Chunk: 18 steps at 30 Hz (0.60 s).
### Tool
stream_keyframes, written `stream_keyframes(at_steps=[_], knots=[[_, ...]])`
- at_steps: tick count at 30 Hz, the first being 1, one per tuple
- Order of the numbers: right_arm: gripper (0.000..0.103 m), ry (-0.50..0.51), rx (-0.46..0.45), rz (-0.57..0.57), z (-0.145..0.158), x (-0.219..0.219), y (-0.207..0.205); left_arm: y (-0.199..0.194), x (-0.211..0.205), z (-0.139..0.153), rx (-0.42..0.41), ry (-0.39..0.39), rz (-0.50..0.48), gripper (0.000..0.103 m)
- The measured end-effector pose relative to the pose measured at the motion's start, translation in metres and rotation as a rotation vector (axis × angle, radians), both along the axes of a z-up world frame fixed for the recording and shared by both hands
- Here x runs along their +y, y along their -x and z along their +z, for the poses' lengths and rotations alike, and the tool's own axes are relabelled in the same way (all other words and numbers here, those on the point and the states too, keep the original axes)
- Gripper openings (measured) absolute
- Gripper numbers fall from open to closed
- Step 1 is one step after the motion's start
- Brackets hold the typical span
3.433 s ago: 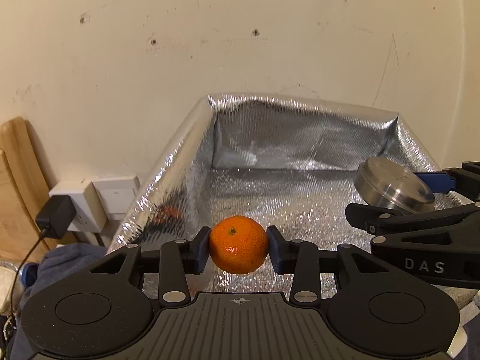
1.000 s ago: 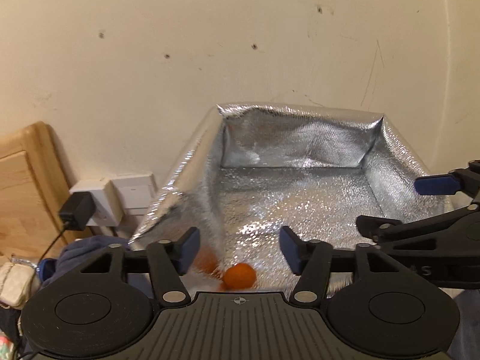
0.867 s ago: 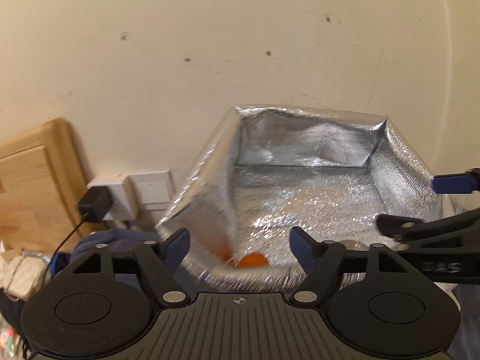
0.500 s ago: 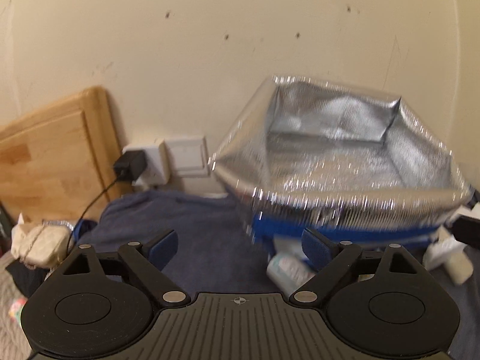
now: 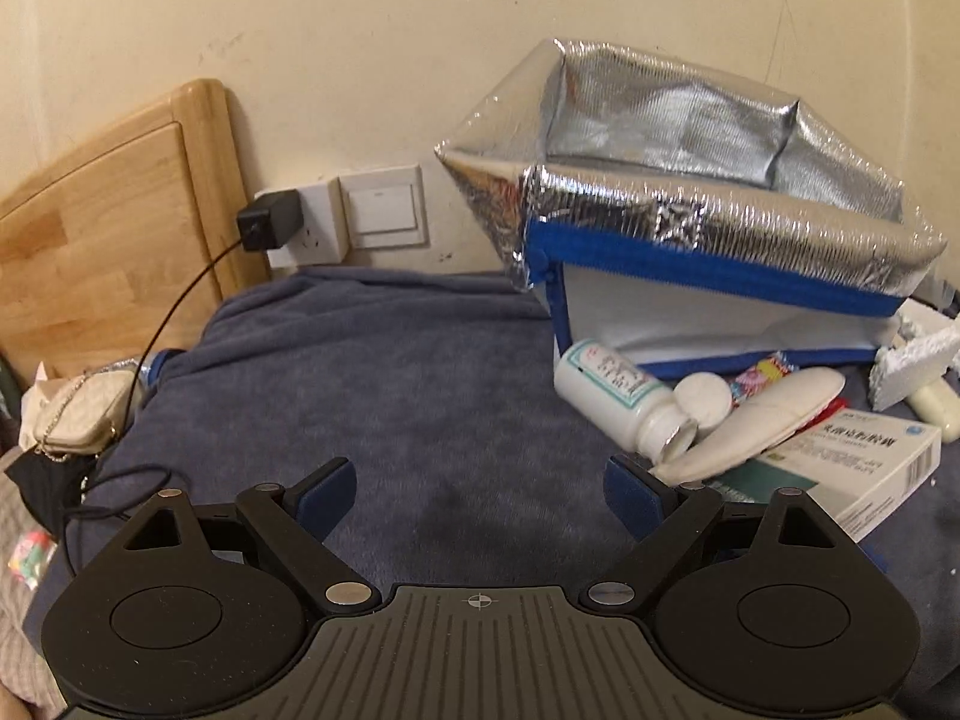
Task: Organize rigid objects
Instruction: 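Move both tools back toward the remaining objects on the blanket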
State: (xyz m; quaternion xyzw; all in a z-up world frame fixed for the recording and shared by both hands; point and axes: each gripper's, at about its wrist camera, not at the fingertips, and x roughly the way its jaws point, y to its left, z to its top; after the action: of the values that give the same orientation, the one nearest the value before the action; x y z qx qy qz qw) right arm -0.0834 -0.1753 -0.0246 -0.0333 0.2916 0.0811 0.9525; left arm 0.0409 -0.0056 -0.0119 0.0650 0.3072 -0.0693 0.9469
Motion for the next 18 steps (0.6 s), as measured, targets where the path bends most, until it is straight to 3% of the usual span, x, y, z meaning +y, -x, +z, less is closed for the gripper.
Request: stream_keyframes(at_steps=[11, 18], knots=[[0.103, -0.021, -0.01, 0.062, -0.029, 0.034, -0.028, 0.004, -0.011, -0.002, 0.006, 0.01, -0.04, 0.091], [0.103, -0.086, 0.003, 0.056, -0.034, 0.021, -0.034, 0.007, -0.025, -0.001, -0.004, 0.002, -0.082, 0.091]])
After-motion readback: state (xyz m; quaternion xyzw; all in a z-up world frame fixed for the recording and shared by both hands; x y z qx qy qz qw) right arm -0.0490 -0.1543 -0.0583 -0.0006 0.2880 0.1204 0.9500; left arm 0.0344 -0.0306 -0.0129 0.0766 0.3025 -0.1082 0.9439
